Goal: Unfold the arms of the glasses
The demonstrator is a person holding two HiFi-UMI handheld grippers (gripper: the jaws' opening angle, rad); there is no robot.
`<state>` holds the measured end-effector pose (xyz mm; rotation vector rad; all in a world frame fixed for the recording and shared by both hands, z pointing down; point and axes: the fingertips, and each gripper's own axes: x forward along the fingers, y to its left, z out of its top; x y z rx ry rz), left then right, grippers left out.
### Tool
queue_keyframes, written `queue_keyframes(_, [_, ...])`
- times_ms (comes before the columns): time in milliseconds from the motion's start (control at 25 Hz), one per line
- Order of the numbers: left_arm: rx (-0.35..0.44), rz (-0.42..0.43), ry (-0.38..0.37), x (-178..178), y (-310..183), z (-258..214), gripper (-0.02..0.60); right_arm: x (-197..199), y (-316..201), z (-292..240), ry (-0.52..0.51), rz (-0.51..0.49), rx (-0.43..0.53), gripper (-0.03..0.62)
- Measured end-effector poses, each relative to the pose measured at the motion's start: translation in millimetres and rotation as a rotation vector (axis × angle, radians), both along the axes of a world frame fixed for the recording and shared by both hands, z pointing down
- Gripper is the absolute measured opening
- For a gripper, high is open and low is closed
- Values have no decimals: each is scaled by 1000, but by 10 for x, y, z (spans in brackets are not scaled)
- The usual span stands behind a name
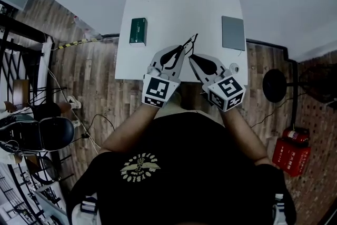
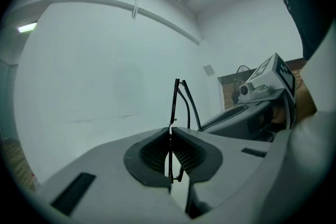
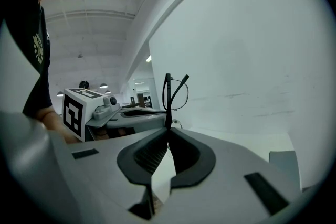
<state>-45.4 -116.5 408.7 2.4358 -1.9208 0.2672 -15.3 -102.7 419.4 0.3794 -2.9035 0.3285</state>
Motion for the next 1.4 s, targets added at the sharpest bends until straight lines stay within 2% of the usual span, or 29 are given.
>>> queue_keyframes(320, [-2,22,-51,-9,18,49,21,134,48,27,28,17,5,14])
queue_keyframes(760, [-28,6,-116,-73,89,178,21,311,77,61,25,37,1,14])
queue_keyframes(1120, [-24,15,-163,-61,198,215,21,403,162,-1,31,24,21,14])
queue_keyframes(1400, [-43,28,-234,-106,221,224,21,432,167,-3,61,-6,20,14])
